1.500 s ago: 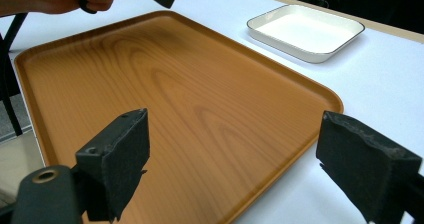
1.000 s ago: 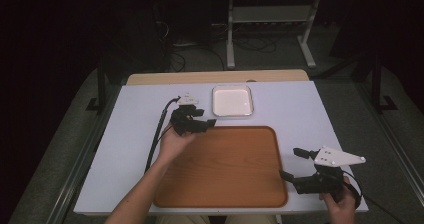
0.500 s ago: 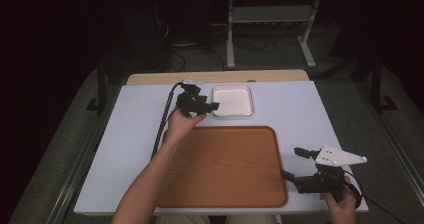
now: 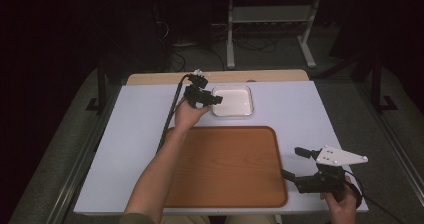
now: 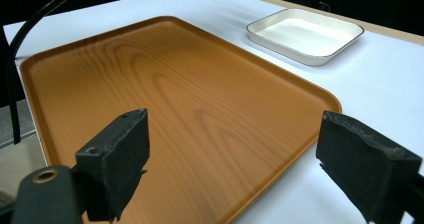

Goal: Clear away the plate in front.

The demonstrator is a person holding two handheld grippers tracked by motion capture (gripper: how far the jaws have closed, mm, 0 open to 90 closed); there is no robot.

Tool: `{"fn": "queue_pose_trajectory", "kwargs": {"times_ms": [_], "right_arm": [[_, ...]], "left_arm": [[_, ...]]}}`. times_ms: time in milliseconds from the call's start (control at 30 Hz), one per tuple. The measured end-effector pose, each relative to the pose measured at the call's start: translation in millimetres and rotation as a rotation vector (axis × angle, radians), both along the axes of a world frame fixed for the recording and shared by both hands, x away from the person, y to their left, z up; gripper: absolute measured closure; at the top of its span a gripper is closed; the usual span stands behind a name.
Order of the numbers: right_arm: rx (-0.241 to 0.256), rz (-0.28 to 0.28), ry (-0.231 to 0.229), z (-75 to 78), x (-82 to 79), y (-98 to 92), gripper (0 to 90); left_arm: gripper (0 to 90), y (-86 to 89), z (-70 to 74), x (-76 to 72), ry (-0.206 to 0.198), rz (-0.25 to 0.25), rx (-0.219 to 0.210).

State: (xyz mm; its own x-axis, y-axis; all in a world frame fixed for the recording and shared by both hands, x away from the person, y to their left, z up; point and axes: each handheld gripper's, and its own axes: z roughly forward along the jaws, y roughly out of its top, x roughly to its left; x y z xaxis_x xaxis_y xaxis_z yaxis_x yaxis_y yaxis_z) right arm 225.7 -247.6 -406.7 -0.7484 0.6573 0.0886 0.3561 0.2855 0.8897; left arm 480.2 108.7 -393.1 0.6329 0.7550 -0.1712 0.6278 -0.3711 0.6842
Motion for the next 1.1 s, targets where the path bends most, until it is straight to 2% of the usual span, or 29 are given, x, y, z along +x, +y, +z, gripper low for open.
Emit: {"fn": "queue_pose_trajectory", "kwargs": {"times_ms": [33, 67, 133, 167, 200, 267, 300, 333, 367, 467, 567, 700, 800, 833, 1000, 1100], "right_arm": [[0.001, 0.002, 0.0, 0.3, -0.4, -0.2, 13.0], [0.002, 0.001, -0.003, 0.4, -0.7, -0.4, 13.0], [0.004, 0.0, -0.003, 0.5, -1.0, -0.8, 13.0], [0.006, 0.001, -0.002, 0.3, -0.9, -1.5, 13.0], [0.006, 0.001, -0.002, 0.3, -0.9, -1.5, 13.0], [0.008, 0.001, 0.0, 0.2, -0.6, -1.7, 13.0], [0.008, 0.003, 0.002, 0.2, -0.6, -1.5, 13.0], [0.008, 0.003, 0.002, 0.2, -0.6, -1.5, 13.0], [0.008, 0.006, 0.006, 0.9, -1.3, -1.1, 13.0], [0.007, 0.009, -0.002, 1.9, -2.7, -0.3, 13.0], [0.004, 0.016, 0.01, 0.9, -1.2, 0.3, 13.0], [0.0, 0.016, 0.008, 0.8, -1.6, 0.9, 13.0], [-0.004, 0.021, 0.012, 0.3, -1.0, 1.7, 13.0], [-0.006, 0.024, 0.011, 0.4, -1.2, 2.6, 13.0], [-0.01, 0.024, 0.01, 0.6, -1.4, 2.1, 13.0], [-0.004, 0.016, 0.01, 0.5, -0.7, 0.0, 13.0]], "left_arm": [[39.2, 0.2, -6.1, 4.5, 0.019, 0.021, 0.009], [39.1, 0.2, -6.1, 4.5, 0.019, 0.021, 0.009], [38.9, 2.0, -11.2, 8.0, 0.021, 0.052, 0.025], [39.4, 4.9, -16.1, 12.5, 0.041, 0.082, 0.019], [40.1, 4.9, -16.1, 12.5, 0.041, 0.082, 0.019], [40.7, 9.0, -20.9, 17.2, 0.065, 0.118, -0.009], [42.2, 12.8, -25.1, 21.4, 0.091, 0.147, -0.044], [43.3, 12.8, -25.1, 21.4, 0.091, 0.147, -0.044], [44.5, 14.2, -28.9, 24.0, 0.108, 0.172, -0.051], [47.4, 14.1, -33.0, 25.3, 0.117, 0.182, -0.037], [50.1, 13.3, -40.1, 27.3, 0.157, 0.196, -0.051], [54.8, 5.5, -45.3, 25.7, 0.153, 0.188, -0.026], [57.9, 1.3, -44.8, 24.2, 0.131, 0.192, -0.009], [62.3, -0.7, -43.8, 23.1, 0.106, 0.206, 0.024], [69.0, -0.3, -44.8, 23.9, 0.113, 0.205, 0.025], [71.6, 2.2, -47.3, 26.1, 0.143, 0.215, -0.001]]}}
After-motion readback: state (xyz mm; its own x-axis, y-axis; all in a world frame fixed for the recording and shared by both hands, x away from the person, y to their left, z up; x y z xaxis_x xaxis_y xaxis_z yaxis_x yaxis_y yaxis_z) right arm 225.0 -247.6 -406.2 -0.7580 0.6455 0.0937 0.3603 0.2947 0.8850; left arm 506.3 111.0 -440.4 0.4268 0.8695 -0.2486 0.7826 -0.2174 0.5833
